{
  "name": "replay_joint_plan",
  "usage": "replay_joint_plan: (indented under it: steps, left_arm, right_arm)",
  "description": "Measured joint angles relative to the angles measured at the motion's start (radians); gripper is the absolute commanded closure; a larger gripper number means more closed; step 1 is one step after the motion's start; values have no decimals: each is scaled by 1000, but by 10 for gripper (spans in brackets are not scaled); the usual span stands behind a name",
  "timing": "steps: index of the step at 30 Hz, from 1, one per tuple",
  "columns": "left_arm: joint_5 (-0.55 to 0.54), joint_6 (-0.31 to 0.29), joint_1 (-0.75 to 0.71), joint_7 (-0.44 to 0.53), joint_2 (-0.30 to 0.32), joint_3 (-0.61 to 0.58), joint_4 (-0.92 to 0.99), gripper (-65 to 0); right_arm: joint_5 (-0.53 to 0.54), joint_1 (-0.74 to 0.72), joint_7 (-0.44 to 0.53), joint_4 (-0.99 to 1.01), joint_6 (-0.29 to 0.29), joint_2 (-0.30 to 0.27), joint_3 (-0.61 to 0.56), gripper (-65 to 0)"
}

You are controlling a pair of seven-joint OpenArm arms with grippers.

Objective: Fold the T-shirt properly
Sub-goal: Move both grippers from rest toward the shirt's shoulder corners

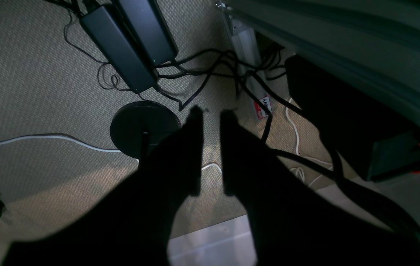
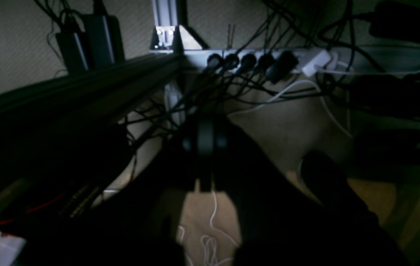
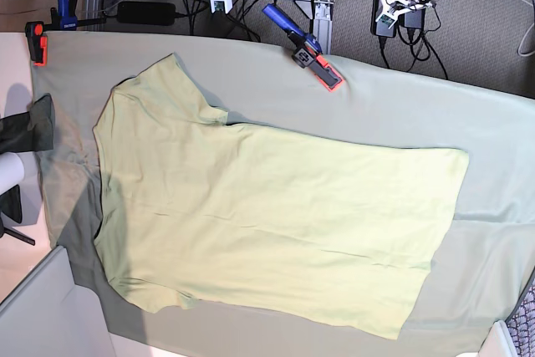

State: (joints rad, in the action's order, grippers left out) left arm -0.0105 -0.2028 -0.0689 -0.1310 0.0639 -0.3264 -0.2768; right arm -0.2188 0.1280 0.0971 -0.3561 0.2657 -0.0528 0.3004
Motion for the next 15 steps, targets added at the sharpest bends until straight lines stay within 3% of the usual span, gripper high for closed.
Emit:
replay_joint_plan:
  steps: [7, 15]
  left_arm:
    - [1, -60, 0, -22, 0, 0, 0, -80]
    - [1, -61, -1, -22, 0, 0, -6, -80]
  right_arm:
    - [7, 0, 0, 0, 0, 0, 0, 0]
    - [42, 3, 0, -2, 0, -25, -2, 0]
